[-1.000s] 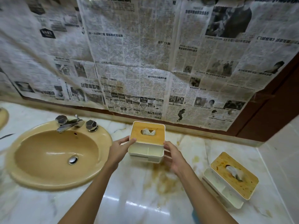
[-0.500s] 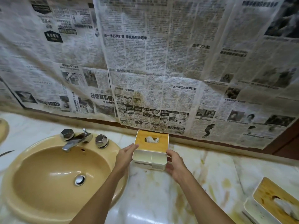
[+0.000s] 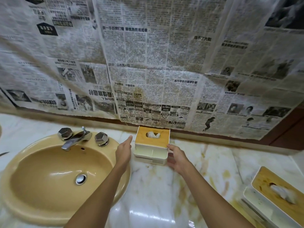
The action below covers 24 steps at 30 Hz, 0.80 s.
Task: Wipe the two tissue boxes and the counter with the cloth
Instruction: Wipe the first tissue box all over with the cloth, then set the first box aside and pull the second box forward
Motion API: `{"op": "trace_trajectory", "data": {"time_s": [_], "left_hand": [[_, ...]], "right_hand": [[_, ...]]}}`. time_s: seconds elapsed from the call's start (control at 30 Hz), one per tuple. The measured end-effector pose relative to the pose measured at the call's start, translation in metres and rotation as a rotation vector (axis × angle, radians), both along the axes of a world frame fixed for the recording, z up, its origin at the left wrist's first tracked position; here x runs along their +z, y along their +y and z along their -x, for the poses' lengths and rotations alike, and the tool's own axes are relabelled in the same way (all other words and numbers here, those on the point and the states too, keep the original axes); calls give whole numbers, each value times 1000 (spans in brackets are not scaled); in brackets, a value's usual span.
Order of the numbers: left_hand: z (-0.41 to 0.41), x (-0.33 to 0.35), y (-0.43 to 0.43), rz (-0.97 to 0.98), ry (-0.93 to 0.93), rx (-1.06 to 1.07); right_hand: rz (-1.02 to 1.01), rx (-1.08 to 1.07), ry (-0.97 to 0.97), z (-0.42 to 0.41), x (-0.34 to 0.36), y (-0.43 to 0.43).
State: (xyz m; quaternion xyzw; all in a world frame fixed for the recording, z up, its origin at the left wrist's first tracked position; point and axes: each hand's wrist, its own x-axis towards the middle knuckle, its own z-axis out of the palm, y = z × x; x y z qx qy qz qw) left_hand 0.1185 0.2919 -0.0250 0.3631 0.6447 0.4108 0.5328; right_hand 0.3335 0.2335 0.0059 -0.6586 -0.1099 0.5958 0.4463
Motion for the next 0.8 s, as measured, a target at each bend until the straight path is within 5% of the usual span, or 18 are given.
{"op": "trace_trajectory", "data": {"time_s": [0.13, 0.27, 0.47, 0.8], "left_hand": [[3, 9, -11, 26, 46, 65], [-9, 20, -49, -145, 195, 71], [-84, 13, -128, -336, 295, -273], [-205, 11, -178, -97, 188, -639]], "right_hand": [[-9, -11, -204, -3, 3, -13], [-63, 68, -481, -15, 0, -62], [7, 142, -662, -58, -10, -153], [-125, 31, -896, -146, 16, -242]]}}
